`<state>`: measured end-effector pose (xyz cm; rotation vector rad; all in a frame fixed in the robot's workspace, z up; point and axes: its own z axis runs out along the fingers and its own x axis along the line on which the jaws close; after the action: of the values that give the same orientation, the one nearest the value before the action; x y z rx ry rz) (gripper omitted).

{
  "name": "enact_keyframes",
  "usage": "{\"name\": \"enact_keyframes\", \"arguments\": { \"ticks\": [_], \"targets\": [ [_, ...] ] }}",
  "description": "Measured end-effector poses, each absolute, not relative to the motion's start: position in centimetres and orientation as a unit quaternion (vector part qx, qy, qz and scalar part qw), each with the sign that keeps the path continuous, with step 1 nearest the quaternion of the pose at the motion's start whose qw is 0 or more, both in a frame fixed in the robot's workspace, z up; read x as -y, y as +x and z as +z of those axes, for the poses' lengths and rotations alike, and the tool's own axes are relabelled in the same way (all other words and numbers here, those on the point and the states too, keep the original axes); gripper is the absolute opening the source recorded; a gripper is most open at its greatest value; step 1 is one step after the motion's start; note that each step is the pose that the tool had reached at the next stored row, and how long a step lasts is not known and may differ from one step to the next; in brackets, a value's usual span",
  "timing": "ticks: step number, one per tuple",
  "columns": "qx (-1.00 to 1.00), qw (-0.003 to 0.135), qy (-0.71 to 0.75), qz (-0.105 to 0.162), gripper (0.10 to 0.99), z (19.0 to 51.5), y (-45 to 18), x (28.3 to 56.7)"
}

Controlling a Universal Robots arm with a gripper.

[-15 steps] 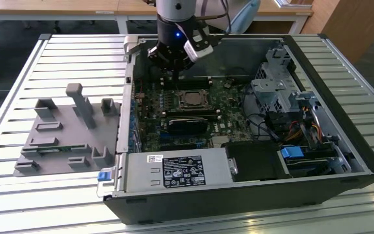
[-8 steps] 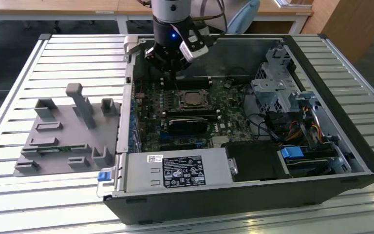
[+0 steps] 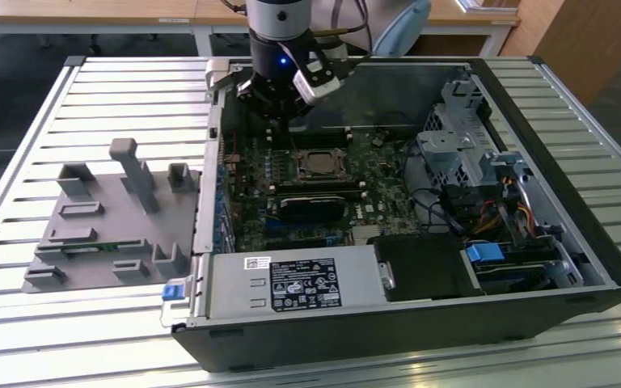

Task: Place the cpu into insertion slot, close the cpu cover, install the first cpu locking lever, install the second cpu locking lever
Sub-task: 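Install the first cpu locking lever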

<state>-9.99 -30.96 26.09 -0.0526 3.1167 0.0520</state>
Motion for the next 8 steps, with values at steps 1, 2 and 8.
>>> {"name": "enact_keyframes", "arguments": {
  "ticks": [1,2,8],
  "targets": [
    [-1.000,0.012,-0.017,0.017,0.106,26.03,-10.03,30.87],
    [-1.000,0.012,-0.017,0.017,0.106,25.98,-10.08,30.76],
    [-1.000,0.012,-0.017,0.017,0.106,25.85,-10.29,30.21]
  ]
}}
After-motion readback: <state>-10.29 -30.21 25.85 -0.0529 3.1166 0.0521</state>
